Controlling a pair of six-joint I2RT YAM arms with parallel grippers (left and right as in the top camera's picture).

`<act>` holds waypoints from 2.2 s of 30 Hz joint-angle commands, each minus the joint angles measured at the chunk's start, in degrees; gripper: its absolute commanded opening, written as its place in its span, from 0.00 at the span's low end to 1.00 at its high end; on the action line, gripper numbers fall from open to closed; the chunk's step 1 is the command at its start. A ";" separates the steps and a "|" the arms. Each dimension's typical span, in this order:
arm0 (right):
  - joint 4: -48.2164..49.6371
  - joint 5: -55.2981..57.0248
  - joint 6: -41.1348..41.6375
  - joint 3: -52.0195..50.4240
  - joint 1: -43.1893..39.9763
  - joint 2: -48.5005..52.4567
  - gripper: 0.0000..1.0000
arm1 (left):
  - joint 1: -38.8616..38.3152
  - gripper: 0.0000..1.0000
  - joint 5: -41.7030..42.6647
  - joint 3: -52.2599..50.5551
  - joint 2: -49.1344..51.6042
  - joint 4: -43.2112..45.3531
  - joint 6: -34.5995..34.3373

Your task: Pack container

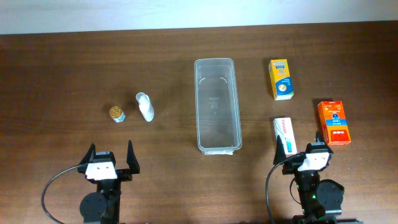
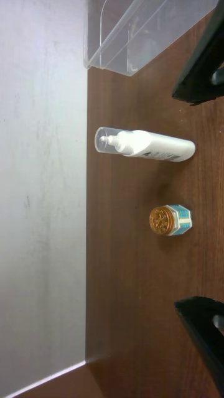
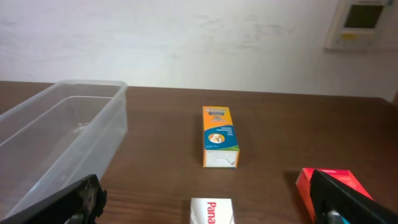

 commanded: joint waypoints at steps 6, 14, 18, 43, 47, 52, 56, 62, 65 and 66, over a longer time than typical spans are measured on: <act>18.40 -5.64 1.75 -0.13 -0.33 -0.59 0.99 | 0.28 1.00 0.83 -0.61 -0.48 0.17 -0.37; 14.86 -0.15 1.44 13.14 -0.37 4.13 0.98 | 0.28 0.99 0.81 -0.61 -0.48 0.17 -0.35; 2.73 0.96 -2.80 28.87 -0.37 15.85 0.98 | 0.28 0.99 0.81 -0.61 -0.48 0.17 -0.35; -89.96 5.99 -9.81 118.01 -27.04 104.67 0.98 | 0.28 0.99 0.81 -0.61 -0.48 0.17 -0.35; -88.41 6.03 -9.88 117.98 -27.39 108.85 0.98 | 0.28 0.99 0.81 -0.61 -0.48 0.17 -0.35; -82.42 5.99 -24.76 117.96 -27.39 113.94 0.98 | 0.28 0.99 0.81 -0.61 -0.48 0.17 -0.37; -79.56 6.01 -31.89 117.96 -27.39 118.18 0.98 | 0.28 0.99 0.81 -0.61 -0.48 0.17 -0.35; -78.25 4.07 -31.63 117.94 -27.36 123.82 0.98 | 0.28 0.99 0.81 -0.61 -0.48 0.17 -0.35; -77.88 2.05 -31.43 117.94 -27.39 126.70 0.98 | 0.28 0.99 0.81 -0.61 -0.48 0.17 -0.35; -77.48 2.05 -31.43 117.94 -27.39 127.99 0.98 | 0.28 0.99 0.81 -0.61 -0.48 0.17 -0.35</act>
